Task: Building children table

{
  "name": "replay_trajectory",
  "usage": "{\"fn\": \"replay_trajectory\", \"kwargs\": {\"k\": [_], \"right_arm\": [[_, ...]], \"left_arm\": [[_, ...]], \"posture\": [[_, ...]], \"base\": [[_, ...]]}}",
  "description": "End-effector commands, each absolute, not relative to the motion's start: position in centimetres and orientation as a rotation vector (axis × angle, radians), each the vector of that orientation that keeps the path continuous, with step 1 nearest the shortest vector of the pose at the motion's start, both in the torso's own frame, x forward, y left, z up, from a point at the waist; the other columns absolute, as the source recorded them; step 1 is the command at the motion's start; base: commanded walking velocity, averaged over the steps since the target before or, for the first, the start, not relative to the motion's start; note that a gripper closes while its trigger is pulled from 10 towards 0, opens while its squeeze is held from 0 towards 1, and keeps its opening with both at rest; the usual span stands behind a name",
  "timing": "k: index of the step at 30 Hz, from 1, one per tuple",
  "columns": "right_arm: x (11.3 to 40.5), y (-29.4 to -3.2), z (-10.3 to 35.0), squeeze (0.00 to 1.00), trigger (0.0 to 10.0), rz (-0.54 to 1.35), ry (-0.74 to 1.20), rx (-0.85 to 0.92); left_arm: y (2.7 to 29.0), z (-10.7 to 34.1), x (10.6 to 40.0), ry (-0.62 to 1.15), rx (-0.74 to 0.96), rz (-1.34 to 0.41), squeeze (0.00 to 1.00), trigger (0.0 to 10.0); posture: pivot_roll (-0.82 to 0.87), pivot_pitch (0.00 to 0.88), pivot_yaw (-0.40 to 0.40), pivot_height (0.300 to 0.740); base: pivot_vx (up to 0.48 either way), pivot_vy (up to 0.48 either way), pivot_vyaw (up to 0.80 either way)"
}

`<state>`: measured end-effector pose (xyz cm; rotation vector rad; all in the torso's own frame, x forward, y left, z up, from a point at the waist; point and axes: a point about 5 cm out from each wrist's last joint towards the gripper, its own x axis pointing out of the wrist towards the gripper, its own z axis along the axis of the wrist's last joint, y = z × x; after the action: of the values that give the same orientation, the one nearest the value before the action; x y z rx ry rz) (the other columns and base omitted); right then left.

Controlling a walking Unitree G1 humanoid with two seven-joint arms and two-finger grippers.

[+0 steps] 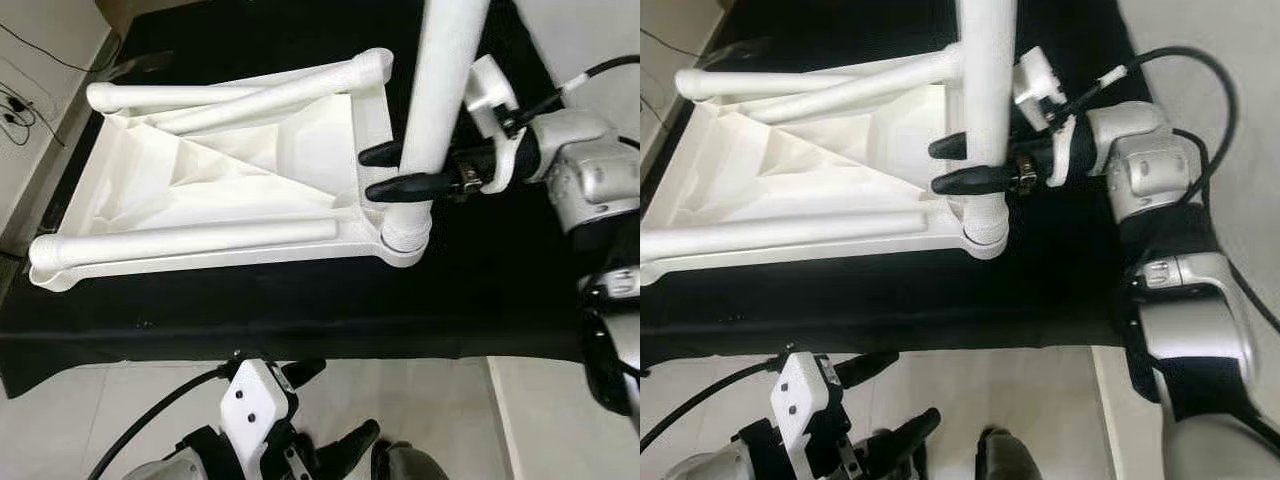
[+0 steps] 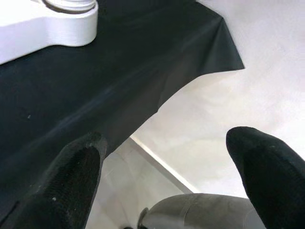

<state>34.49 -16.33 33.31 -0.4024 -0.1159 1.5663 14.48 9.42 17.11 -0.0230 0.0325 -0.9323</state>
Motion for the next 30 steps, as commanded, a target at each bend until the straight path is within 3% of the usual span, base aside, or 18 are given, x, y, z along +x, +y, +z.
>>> {"fn": "replay_trajectory", "kwargs": {"k": [1,30], "right_arm": [[34.3,-16.1,33.1,0.00,10.0,1.590,-0.086,-0.438],[34.6,-14.1,32.0,0.00,10.0,1.645,-0.015,-0.482]], "left_arm": [[9.6,16.7,14.0,0.078,-0.025,-0.950,0.00,10.0],[9.3,17.1,15.1,0.052,-0.045,-0.909,0.00,10.0]], "posture": [[0.02,0.339,0.116,0.740],[0.00,0.359,0.094,0.740]], "base": [[0.000,0.000,0.00],[0.000,0.000,0.00]]}}
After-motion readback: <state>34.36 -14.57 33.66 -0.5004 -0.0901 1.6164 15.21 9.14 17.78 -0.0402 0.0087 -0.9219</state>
